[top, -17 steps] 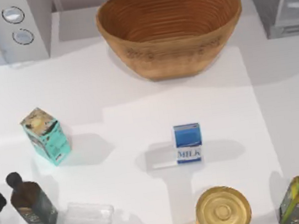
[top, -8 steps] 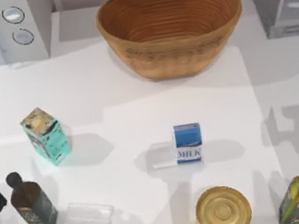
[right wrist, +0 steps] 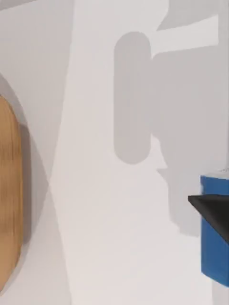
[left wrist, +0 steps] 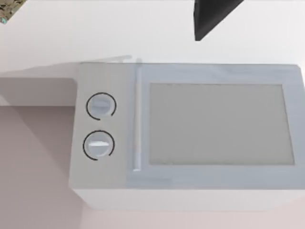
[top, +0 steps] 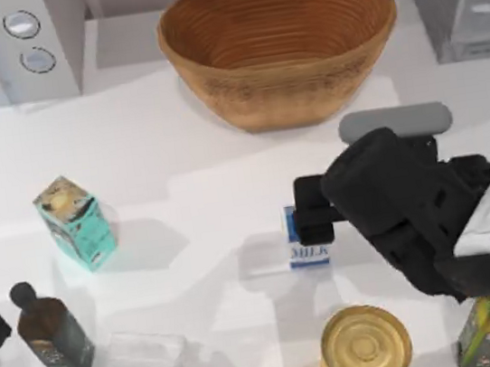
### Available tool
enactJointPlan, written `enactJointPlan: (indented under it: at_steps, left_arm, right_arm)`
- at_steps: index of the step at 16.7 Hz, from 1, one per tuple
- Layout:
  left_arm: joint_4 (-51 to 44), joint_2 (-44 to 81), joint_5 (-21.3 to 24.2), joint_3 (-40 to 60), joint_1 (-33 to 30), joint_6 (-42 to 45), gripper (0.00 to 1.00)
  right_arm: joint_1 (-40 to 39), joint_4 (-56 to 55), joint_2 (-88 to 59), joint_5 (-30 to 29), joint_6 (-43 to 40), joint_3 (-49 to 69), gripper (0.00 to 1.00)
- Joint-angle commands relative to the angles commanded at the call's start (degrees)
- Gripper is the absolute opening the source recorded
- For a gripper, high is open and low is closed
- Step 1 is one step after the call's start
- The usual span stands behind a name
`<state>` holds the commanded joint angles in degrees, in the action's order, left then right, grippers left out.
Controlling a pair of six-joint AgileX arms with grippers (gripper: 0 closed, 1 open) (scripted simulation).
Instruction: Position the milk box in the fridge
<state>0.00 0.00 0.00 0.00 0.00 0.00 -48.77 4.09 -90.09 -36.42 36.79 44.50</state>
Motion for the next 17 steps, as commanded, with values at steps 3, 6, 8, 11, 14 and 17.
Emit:
enactJointPlan:
  at_steps: [3, 6, 8, 11, 14, 17]
  left_arm:
    - [0.0, 0.0, 0.0, 0.0, 0.0, 0.0, 1.00]
    - [0.0, 0.0, 0.0, 0.0, 0.0, 0.0, 1.00]
    - [0.0, 0.0, 0.0, 0.0, 0.0, 0.0, 1.00]
    - [0.0, 0.0, 0.0, 0.0, 0.0, 0.0, 1.00]
    - [0.0, 0.0, 0.0, 0.0, 0.0, 0.0, 1.00]
    - [0.0, 0.0, 0.0, 0.0, 0.0, 0.0, 1.00]
  right_arm:
    - [-5.9, 0.4, -10.8, -3.1, 6.1, 5.6, 1.00]
    - [-8.8, 0.6, -16.2, -4.4, 10.0, 8.1, 1.00]
    - [-9.1, 0.6, -16.8, -4.5, 10.4, 8.3, 1.00]
    - [-8.8, 0.6, -16.6, -4.4, 10.4, 8.1, 1.00]
    - [-7.4, -0.4, -17.8, -3.6, 8.9, 9.9, 1.00]
    - [-5.5, -3.1, -22.5, -2.7, 6.9, 13.5, 1.00]
